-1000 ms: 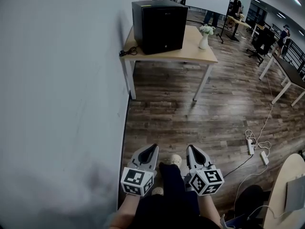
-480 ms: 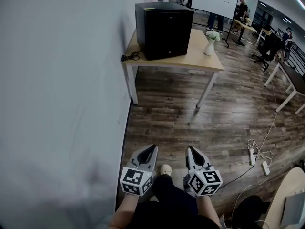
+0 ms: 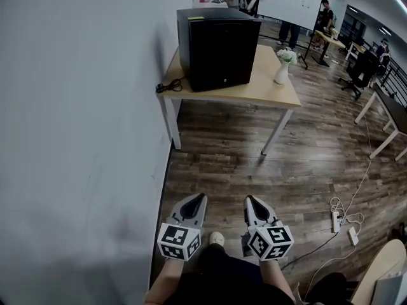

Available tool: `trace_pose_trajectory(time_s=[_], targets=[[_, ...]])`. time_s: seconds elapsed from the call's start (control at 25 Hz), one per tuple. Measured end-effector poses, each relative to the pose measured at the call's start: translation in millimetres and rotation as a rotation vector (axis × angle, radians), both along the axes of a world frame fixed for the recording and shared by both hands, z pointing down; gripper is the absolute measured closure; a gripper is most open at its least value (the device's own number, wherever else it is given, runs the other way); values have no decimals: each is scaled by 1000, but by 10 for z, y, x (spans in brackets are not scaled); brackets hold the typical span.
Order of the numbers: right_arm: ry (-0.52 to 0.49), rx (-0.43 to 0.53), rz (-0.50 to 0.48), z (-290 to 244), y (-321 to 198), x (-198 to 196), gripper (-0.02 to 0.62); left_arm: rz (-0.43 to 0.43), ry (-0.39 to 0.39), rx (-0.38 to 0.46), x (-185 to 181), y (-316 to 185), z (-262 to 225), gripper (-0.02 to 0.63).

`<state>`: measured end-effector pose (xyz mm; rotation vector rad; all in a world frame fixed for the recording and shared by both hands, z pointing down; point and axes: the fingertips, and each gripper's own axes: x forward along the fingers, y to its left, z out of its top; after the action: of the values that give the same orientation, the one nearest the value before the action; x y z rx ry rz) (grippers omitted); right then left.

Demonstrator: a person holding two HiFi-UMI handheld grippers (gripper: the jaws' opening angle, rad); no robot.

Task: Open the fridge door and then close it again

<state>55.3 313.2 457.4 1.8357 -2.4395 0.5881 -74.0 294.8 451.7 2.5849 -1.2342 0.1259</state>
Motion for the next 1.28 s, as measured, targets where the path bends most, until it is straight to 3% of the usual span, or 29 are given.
trace_pose_trajectory(time_s=[0.8, 1.28], targets=[[7, 24, -63, 15, -1436, 451, 611, -64, 11, 23, 429, -1366, 18, 597], [1, 32, -84, 62, -1624, 496, 611, -66, -6, 38, 486, -1467, 24, 597]])
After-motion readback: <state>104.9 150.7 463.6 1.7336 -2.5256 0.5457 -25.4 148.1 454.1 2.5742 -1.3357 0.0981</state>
